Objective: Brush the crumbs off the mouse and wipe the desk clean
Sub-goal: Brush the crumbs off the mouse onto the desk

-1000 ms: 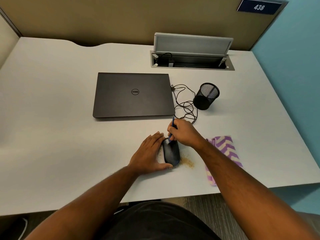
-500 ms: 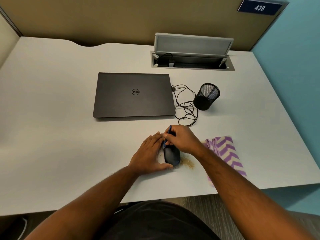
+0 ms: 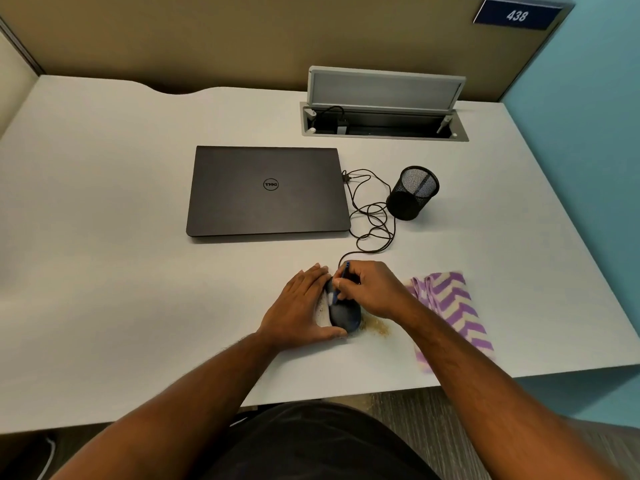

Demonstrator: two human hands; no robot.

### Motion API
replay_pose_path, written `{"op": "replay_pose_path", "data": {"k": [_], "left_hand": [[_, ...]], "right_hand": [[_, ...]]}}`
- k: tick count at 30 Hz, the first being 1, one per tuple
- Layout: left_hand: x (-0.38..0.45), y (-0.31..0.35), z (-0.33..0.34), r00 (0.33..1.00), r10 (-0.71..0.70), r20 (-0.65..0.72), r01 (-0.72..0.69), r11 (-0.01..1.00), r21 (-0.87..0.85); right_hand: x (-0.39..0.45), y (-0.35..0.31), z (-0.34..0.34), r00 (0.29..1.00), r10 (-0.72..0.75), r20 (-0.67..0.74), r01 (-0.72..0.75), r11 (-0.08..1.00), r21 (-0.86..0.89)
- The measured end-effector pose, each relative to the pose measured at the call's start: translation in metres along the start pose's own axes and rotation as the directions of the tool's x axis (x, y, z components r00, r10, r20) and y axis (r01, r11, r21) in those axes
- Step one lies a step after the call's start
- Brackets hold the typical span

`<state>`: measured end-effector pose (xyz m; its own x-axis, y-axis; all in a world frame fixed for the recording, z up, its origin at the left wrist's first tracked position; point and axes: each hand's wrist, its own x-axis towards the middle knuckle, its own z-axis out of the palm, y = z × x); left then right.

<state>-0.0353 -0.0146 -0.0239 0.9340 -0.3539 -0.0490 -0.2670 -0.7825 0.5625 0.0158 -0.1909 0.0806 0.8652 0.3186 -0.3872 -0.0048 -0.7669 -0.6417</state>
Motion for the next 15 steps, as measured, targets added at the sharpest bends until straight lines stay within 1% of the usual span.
{"op": "replay_pose_path", "data": {"k": [1,2,4,5,6,7,10,11,14,15], "left_hand": [[0.0,0.0,0.0,1.0,-0.001,0.0,0.001,1.0,0.0],[0.0,0.0,-0.001,1.0,-0.003,0.002,0.003,1.0,0.0],[0.0,0.001,-0.001,1.0,-0.011,0.01,0.011,1.0,-0.006],[0.0,0.001,-0.001,1.0,-0.014,0.016,0.014,1.0,-0.009],[0.0,0.002,-0.001,1.0,-0.016,0.021,0.016,1.0,-0.011],[0.0,0.002,-0.001,1.0,-0.017,0.024,0.017,1.0,-0.012],[0.0,0.001,-0.001,1.0,-0.011,0.018,0.012,1.0,-0.011],[0.0,0.001,-0.001,1.0,-0.01,0.017,0.01,1.0,-0.011],[0.0,0.001,-0.001,1.0,-0.012,0.012,0.012,1.0,-0.014],[-0.001,0.001,-0.001,1.0,-0.011,0.012,0.011,1.0,-0.011]], "right_hand": [[-0.001,0.001,0.0,1.0,0.013,0.004,-0.013,1.0,0.0],[0.0,0.003,-0.001,0.999,0.03,-0.034,-0.03,1.0,-0.002],[0.003,0.008,-0.006,0.984,0.06,-0.166,-0.06,0.998,0.004],[0.003,0.009,-0.009,0.977,0.069,-0.201,-0.067,0.998,0.019],[0.002,0.01,-0.011,0.976,0.072,-0.205,-0.066,0.997,0.033],[0.002,0.01,-0.012,0.982,0.064,-0.18,-0.057,0.997,0.042],[-0.004,0.008,-0.012,1.0,0.022,-0.003,-0.022,0.999,0.042],[-0.005,0.008,-0.011,1.0,0.013,0.026,-0.014,0.999,0.047],[-0.004,0.01,-0.012,0.999,-0.013,-0.031,0.015,0.999,0.046],[-0.003,0.01,-0.013,1.0,-0.023,-0.02,0.024,0.999,0.041]]}}
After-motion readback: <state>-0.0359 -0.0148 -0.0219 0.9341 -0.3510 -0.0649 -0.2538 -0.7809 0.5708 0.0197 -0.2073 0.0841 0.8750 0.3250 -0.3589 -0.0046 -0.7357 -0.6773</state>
